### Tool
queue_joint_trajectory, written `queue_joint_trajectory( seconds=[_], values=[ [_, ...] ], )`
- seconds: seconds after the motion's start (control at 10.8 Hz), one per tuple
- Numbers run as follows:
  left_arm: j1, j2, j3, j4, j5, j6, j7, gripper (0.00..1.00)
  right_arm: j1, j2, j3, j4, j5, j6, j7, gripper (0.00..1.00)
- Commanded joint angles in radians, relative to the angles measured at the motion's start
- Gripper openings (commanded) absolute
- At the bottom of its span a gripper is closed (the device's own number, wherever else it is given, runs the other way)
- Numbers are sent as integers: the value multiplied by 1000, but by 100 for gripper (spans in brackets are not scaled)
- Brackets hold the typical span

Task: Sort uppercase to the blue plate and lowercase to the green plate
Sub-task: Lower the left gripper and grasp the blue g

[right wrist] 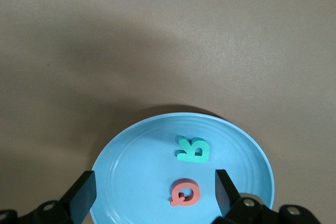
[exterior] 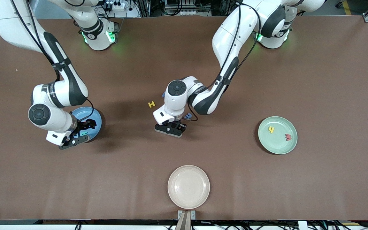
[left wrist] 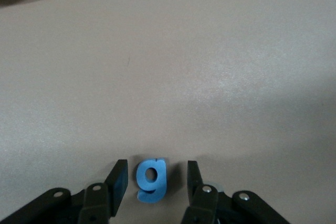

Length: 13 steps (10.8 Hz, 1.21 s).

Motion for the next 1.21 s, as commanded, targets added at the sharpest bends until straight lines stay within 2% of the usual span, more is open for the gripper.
queue_joint_trajectory(
  seconds=[0.0, 0.28, 0.37, 0.56, 0.74, 0.84, 0.93, 1.12],
  values=[
    [-20, 25, 24, 35, 7, 6, -27, 54, -8, -28, 11, -28, 12, 3, 10, 100],
    [-20, 25, 25, 31, 8, 4, -27, 50, -8, -28, 12, -28, 26, 1, 10, 100],
    [-20, 25, 25, 31, 8, 4, -25, 45, -8, -30, 19, -28, 40, -2, 10, 100],
    [-35, 27, 45, 25, 12, 4, -25, 32, -8, -31, 20, -28, 63, -6, 10, 100],
    [-44, 27, 61, 18, 13, -2, -27, 6, -8, -31, 20, -30, 67, -6, 10, 100],
    [-49, 27, 62, 15, 15, -5, -27, 0, -8, -31, 20, -30, 67, -6, 10, 100],
    [-55, 25, 62, 15, 25, -14, -27, 0, -8, -31, 20, -30, 67, -6, 10, 100],
    [-63, -8, 83, 17, 32, -116, -27, 0, -6, -31, 20, -30, 67, -8, 12, 100]
  ],
)
